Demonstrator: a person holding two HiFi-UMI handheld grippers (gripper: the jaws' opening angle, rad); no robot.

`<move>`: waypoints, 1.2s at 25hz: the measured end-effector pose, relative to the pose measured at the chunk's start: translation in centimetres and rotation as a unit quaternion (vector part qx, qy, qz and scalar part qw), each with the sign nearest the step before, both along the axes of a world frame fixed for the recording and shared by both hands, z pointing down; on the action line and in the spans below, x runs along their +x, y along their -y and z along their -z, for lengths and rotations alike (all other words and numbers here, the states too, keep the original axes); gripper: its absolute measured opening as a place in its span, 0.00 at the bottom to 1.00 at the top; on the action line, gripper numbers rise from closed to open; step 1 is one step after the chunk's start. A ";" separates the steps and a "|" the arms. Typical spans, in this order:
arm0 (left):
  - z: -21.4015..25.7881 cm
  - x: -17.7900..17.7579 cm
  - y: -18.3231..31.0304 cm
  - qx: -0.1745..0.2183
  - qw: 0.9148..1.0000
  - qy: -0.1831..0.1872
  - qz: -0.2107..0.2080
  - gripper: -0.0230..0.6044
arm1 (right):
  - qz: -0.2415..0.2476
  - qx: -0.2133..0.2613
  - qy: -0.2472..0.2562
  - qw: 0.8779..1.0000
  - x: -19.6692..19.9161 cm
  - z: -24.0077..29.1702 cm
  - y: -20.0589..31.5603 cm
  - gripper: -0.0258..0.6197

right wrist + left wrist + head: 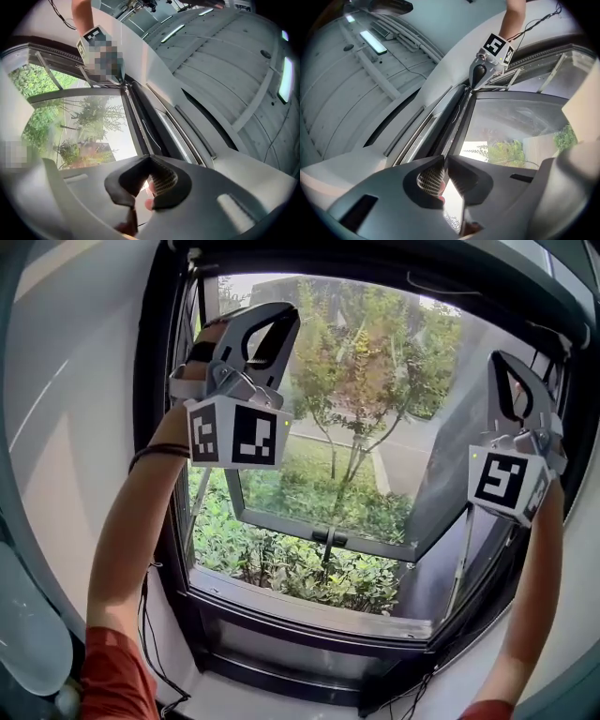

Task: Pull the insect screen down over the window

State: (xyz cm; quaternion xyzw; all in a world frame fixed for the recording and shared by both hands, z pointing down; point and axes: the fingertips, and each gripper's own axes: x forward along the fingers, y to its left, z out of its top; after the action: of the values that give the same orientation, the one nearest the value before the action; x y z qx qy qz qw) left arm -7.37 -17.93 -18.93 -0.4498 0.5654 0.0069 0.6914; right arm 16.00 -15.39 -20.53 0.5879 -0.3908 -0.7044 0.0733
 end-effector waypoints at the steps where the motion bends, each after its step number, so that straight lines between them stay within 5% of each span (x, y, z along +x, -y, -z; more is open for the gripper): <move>1: 0.7 0.1 -0.1 0.001 1.000 0.003 0.006 0.05 | -0.012 -0.002 -0.005 1.000 0.0 0.7 0.3 0.06; 7: 4.1 0.5 0.9 -0.008 0.996 0.033 0.080 0.09 | -0.076 -0.031 -0.016 0.997 0.2 3.5 2.6 0.13; 14: 5.9 1.0 1.5 -0.032 0.992 0.045 0.116 0.20 | -0.114 -0.029 -0.025 0.993 0.5 5.6 3.3 0.18; 30: 9.5 -1.7 5.6 -0.109 0.967 0.061 0.224 0.32 | -0.186 -0.050 -0.015 0.981 3.2 7.9 4.8 0.26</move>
State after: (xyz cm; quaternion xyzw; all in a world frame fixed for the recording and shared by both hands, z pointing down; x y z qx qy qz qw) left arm -9.07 -23.54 -28.48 -0.3837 0.6055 -0.2371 0.6556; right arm 19.16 -20.23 -28.41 0.6349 -0.3086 -0.6670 0.2382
